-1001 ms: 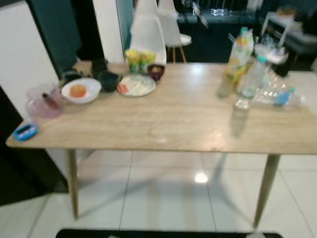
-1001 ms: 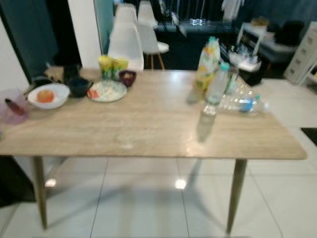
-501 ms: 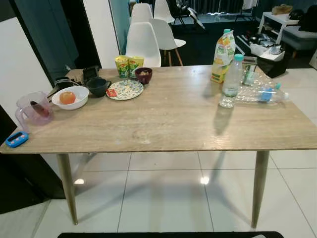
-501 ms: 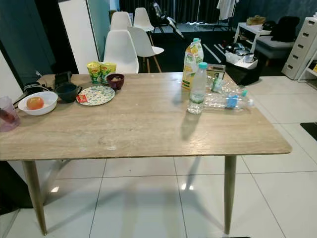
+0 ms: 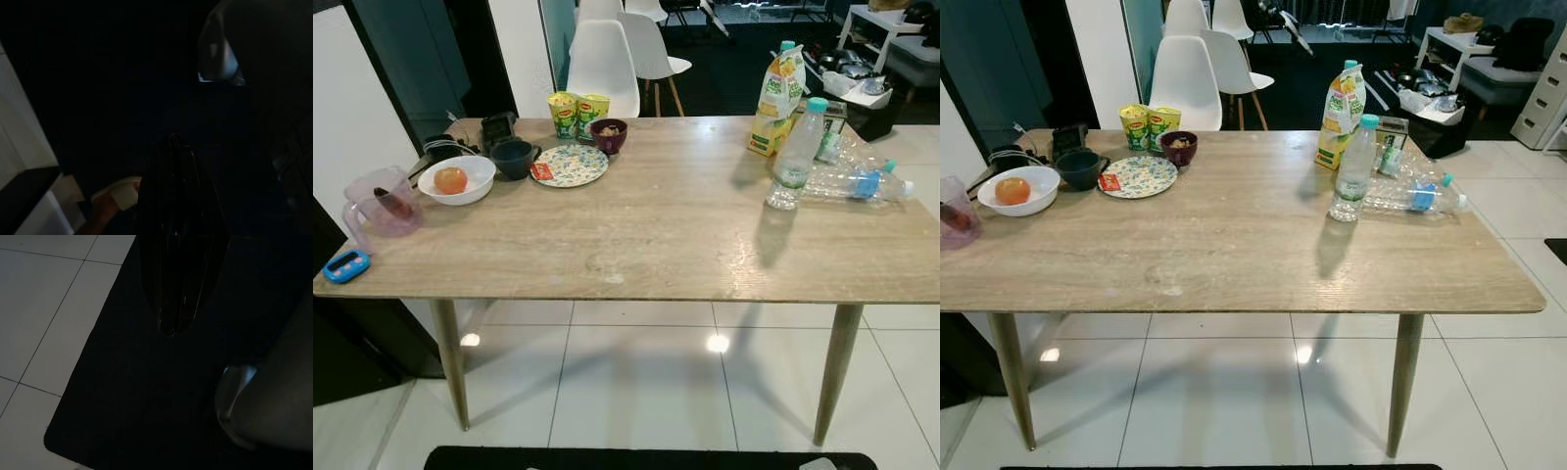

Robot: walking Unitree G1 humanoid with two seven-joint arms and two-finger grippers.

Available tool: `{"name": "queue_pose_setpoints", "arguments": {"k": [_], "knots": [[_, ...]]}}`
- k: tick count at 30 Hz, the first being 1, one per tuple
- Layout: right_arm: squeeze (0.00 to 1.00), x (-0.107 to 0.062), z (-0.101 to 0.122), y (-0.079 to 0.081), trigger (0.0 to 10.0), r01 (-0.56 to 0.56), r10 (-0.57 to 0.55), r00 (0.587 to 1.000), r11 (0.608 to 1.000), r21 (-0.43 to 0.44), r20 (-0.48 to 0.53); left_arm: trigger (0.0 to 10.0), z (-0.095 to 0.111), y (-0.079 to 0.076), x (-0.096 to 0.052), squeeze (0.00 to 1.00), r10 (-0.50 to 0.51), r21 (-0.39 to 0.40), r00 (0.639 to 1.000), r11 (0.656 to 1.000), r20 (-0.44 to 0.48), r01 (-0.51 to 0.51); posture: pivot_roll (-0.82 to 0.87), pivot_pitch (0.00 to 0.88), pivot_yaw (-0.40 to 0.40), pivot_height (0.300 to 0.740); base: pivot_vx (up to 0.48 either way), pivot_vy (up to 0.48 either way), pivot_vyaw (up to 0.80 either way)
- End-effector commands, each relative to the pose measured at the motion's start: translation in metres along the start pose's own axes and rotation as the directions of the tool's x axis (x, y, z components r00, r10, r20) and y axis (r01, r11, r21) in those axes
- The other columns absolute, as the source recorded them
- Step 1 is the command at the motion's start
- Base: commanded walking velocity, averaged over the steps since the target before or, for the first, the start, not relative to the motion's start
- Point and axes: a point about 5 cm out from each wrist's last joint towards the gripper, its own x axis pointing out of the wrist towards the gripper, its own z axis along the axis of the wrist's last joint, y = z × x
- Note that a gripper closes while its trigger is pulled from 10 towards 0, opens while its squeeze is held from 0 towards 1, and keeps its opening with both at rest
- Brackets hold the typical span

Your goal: Restocking fridge

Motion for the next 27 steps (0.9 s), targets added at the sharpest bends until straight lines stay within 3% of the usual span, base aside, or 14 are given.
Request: {"name": "queue_pose_setpoints", "arguments": {"k": [1, 13, 23, 27], "knots": [[0.00, 0.000, 0.001, -0.003, 10.0, 0.007, -0.007, 1.000, 1.000, 0.008, 0.004, 10.0, 0.034, -0.011, 0.003, 0.00, -0.013, -0.007, 0.991, 1.000, 0.136, 0.014, 0.01, 0.000, -0.033, 0.740, 0.000, -0.450, 0.00], [0.00, 0.000, 0.002, -0.002, 10.0, 0.006, -0.006, 1.000, 1.000, 0.000, 0.006, 10.0, 0.036, -0.007, 0.002, 0.00, 0.005, -0.014, 0.990, 1.000, 0.143, -0.003, 0.01, 0.000, -0.034, 0.740, 0.000, -0.395, 0.00], [0.00, 0.000, 0.003, -0.002, 10.0, 0.004, -0.004, 1.000, 1.000, 0.001, 0.006, 10.0, 0.037, -0.004, 0.002, 0.00, 0.016, -0.014, 0.989, 1.000, 0.146, -0.014, 0.01, 0.000, -0.034, 0.740, 0.000, 0.000, 0.00], [0.00, 0.000, 0.002, -0.003, 10.0, 0.005, -0.005, 1.000, 1.000, 0.002, 0.005, 10.0, 0.036, 0.000, 0.001, 0.00, 0.040, -0.053, 0.988, 0.998, 0.150, -0.032, 0.01, 0.000, -0.035, 0.740, 0.000, 0.000, 0.00]]}}
